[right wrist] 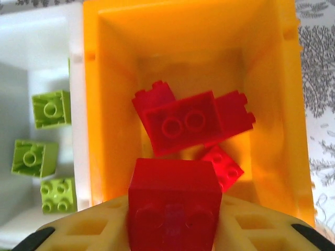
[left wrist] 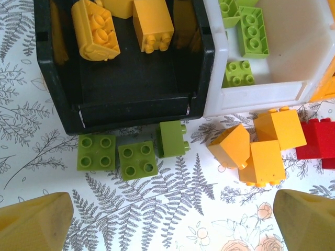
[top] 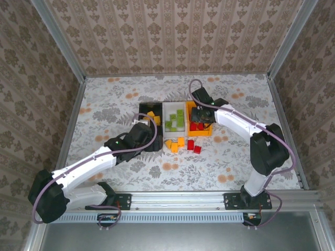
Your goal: Sort the legos into containers by color
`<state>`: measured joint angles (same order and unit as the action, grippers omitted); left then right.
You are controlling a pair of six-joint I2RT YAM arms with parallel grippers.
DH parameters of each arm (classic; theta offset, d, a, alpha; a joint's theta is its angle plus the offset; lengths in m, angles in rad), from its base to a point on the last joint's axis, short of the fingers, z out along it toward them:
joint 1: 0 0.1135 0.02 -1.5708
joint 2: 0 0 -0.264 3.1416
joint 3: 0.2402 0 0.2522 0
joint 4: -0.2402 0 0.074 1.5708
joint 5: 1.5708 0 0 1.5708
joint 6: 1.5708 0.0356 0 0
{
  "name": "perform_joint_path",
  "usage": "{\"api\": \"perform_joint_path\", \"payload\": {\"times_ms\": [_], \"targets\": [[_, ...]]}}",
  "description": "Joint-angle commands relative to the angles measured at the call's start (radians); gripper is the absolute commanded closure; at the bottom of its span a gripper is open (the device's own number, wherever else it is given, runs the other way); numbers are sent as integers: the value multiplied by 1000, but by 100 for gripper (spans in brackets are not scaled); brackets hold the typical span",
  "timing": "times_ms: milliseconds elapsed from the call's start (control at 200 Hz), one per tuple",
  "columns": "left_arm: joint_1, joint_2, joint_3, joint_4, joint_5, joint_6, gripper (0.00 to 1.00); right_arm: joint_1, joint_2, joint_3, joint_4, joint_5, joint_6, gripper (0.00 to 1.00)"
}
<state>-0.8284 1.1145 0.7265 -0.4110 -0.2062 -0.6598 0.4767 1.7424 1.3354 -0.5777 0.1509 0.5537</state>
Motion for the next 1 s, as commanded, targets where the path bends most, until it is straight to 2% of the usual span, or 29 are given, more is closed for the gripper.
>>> {"api": "perform_joint_path", "payload": {"times_ms": [0,95,195,290,485,765,995], "targets": [[9,-18,-17,3,14,-19,0,-6,45,72,9,7,7,54],[11,-19,-25,0,16,-18,0,-7,71,105,2,6,5,35],[12,-22,-29,-6,12,-17,0,-6,62,122,3,-5,5,27],[17,-27,-29,-21,-5,-16,1,-4,14,100,20,-18,16,26],[65,2,-48,-42,-22,-9,18,8,-104,-15,82,-44,47,26],[144,112,-98,45,-41,16,31,8,-174,-105,107,-56,66,26],[207,134,-136,103,-27,16,33,8,-198,-117,109,-48,60,26]]}}
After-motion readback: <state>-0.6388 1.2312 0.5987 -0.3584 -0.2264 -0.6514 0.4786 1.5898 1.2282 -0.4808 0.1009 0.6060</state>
